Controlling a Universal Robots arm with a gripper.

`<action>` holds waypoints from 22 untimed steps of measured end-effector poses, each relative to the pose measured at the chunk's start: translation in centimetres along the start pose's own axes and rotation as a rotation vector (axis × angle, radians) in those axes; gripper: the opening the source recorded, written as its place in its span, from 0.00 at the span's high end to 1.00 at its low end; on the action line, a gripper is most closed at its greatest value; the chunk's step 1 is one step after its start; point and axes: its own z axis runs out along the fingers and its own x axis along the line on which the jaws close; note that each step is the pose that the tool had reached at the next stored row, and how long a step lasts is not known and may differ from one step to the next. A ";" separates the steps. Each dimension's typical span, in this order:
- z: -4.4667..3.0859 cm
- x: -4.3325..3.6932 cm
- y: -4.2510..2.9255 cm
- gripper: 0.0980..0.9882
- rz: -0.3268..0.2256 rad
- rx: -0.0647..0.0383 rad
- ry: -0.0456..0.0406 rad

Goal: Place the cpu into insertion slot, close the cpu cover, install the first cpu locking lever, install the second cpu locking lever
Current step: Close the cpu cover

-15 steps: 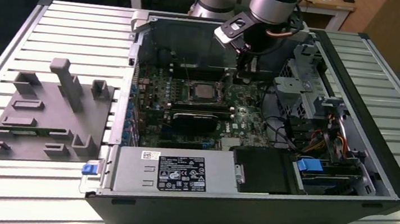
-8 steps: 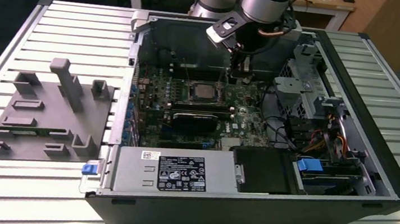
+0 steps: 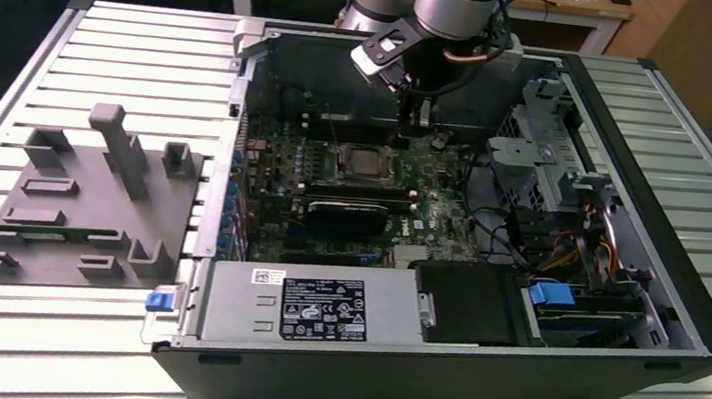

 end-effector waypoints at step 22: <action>1.33 -0.46 -5.07 1.00 0.003 -0.132 0.0274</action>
